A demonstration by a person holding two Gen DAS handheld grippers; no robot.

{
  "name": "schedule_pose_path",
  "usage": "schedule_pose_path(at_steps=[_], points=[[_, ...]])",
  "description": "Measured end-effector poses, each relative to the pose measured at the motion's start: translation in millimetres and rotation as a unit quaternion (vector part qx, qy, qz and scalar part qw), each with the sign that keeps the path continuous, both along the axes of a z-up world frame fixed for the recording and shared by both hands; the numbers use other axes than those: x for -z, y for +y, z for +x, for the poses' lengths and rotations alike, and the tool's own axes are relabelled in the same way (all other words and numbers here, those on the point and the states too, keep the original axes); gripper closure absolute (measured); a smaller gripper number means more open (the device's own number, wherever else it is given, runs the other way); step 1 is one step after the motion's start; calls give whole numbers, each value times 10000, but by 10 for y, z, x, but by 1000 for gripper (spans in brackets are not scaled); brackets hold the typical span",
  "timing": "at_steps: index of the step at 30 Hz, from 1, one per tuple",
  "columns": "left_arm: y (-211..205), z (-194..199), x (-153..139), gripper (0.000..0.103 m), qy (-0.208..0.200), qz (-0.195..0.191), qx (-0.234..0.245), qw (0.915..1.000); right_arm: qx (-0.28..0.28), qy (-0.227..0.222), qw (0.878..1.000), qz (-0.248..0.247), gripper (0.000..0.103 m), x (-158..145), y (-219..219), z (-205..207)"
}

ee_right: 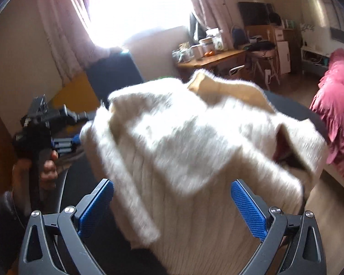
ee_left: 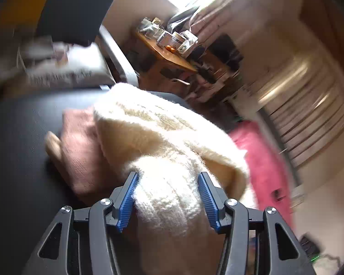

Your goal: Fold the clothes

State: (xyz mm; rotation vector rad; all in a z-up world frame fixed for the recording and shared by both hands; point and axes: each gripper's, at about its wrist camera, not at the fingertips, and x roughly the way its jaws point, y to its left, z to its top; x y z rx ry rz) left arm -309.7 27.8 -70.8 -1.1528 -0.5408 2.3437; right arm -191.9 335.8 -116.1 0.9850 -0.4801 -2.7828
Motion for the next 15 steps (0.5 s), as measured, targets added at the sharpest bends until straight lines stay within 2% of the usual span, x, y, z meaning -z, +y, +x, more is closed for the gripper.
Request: schedule_pose_path(at_steps=[1,2,3,5,7,8,11,14,15], points=[[76,55,-56,59,279,-305,14,9991,78,-26,10000,-29,0,-3,39,-35],[158,119,-116,75,583,-660,40,9961,193,-84,9998,-53,0,5,83,-85],[206,164,-156,84,759,-843,63,9935,311,-144,9994,-26,0,21,113,-135],[210,220,-201,91,873,-854,65,9925,632,-248,9977,5,0,66,178,-284],[109,295,-249,93,942,-665,-49,9933,748,-310,9962,-323,0,98,226,-433],[31,364,-287,93,994,-546,-121,9935,748,-482,9944,-573,0,146,204,-529],[-227,585,-394,95,1129,-204,-327,9929,203,-652,9921,-1053,0,217,-97,-646],[-511,858,-396,96,1140,-103,-464,9923,-146,-573,9961,-653,0,197,-507,-565],[-610,973,-388,96,1148,-103,-525,9919,-235,-554,9954,-743,0,211,-618,-507]])
